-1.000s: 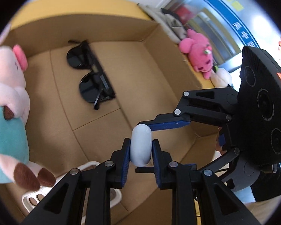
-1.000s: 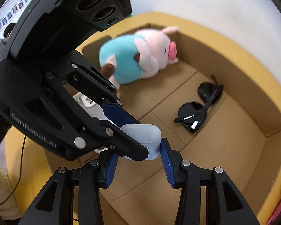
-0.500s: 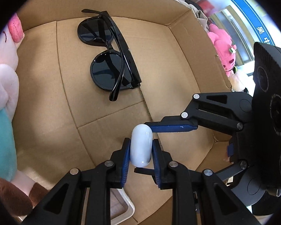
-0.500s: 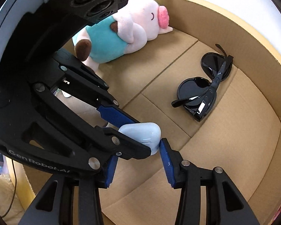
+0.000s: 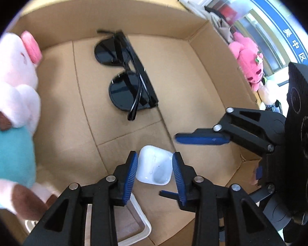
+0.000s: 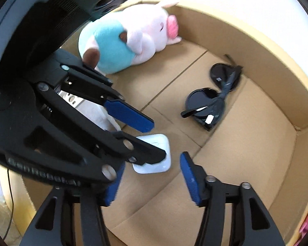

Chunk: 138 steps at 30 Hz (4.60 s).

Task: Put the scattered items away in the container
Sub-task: 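Open both grippers to drop the earbud case onto the box floor, then withdraw both tools and move them toward the pink wand, then close the left gripper on the charm end of the pink wand, then lift the wand with the left gripper while the right gripper closes on its shaft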

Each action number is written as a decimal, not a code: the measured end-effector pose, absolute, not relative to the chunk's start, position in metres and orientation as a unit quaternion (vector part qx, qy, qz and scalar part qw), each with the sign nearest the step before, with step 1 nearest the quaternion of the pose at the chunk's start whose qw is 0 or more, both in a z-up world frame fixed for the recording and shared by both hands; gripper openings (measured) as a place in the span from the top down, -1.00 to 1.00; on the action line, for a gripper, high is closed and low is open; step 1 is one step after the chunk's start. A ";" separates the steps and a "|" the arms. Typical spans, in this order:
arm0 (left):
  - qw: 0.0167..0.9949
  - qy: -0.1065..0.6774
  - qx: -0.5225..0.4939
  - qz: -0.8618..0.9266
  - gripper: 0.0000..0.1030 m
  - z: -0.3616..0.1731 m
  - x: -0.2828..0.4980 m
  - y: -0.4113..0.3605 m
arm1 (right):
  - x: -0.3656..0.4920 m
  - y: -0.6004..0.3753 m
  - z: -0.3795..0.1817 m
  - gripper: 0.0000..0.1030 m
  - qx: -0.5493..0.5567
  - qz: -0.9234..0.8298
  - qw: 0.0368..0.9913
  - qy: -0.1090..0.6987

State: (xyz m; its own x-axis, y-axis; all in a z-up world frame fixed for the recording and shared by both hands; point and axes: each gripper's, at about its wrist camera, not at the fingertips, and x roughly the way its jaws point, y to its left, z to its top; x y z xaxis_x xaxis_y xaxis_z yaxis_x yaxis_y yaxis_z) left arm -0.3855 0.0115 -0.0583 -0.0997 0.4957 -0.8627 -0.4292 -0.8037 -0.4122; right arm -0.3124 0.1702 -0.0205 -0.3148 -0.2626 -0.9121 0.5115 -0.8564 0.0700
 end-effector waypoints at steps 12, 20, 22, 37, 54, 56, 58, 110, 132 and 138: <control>0.184 -0.001 -0.323 0.928 -0.56 0.061 -0.233 -0.022 | -0.177 0.190 0.093 -0.98 0.366 -0.923 0.095 0.070; 0.146 0.029 -0.273 0.950 -0.56 0.064 -0.146 -0.008 | -0.124 0.196 0.087 -0.99 0.341 -0.940 0.001 0.006; 0.143 0.032 -0.273 0.951 -0.56 0.060 -0.133 -0.004 | -0.109 0.197 0.089 -0.99 0.337 -0.941 -0.007 0.003; 0.132 0.032 -0.291 0.947 -0.56 0.043 -0.105 -0.009 | -0.066 0.192 0.088 -0.99 0.336 -0.942 -0.004 0.003; 0.237 0.120 -0.389 0.882 -0.56 -0.059 -0.144 -0.053 | -0.048 0.214 0.021 -0.99 0.416 -0.908 0.005 -0.053; 0.243 0.126 -0.400 0.875 -0.56 -0.068 -0.152 -0.052 | -0.046 0.215 0.017 -0.99 0.422 -0.905 0.004 -0.056; 0.243 0.137 -0.415 0.866 -0.53 -0.078 -0.160 -0.050 | -0.044 0.215 0.014 -0.99 0.426 -0.903 0.006 -0.057; 0.240 0.057 -0.498 0.832 0.60 -0.091 -0.057 0.001 | -0.121 0.129 -0.049 0.58 0.512 -0.843 0.041 -0.161; 0.231 0.010 -0.473 0.850 0.60 -0.054 -0.056 0.022 | -0.096 0.184 -0.012 0.94 0.475 -0.842 0.066 -0.248; 0.214 0.001 -0.481 0.850 0.60 -0.059 -0.041 0.026 | -0.092 0.193 -0.047 -0.39 0.522 -0.798 0.085 -0.290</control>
State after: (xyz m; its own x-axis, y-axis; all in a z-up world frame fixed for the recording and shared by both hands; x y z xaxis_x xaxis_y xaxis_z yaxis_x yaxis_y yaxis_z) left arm -0.0415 0.0256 -0.0588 -0.4457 0.3633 -0.8182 -0.3652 -0.9082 -0.2043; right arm -0.0925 0.1932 -0.0469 -0.4415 -0.4381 -0.7830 -0.1678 -0.8170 0.5517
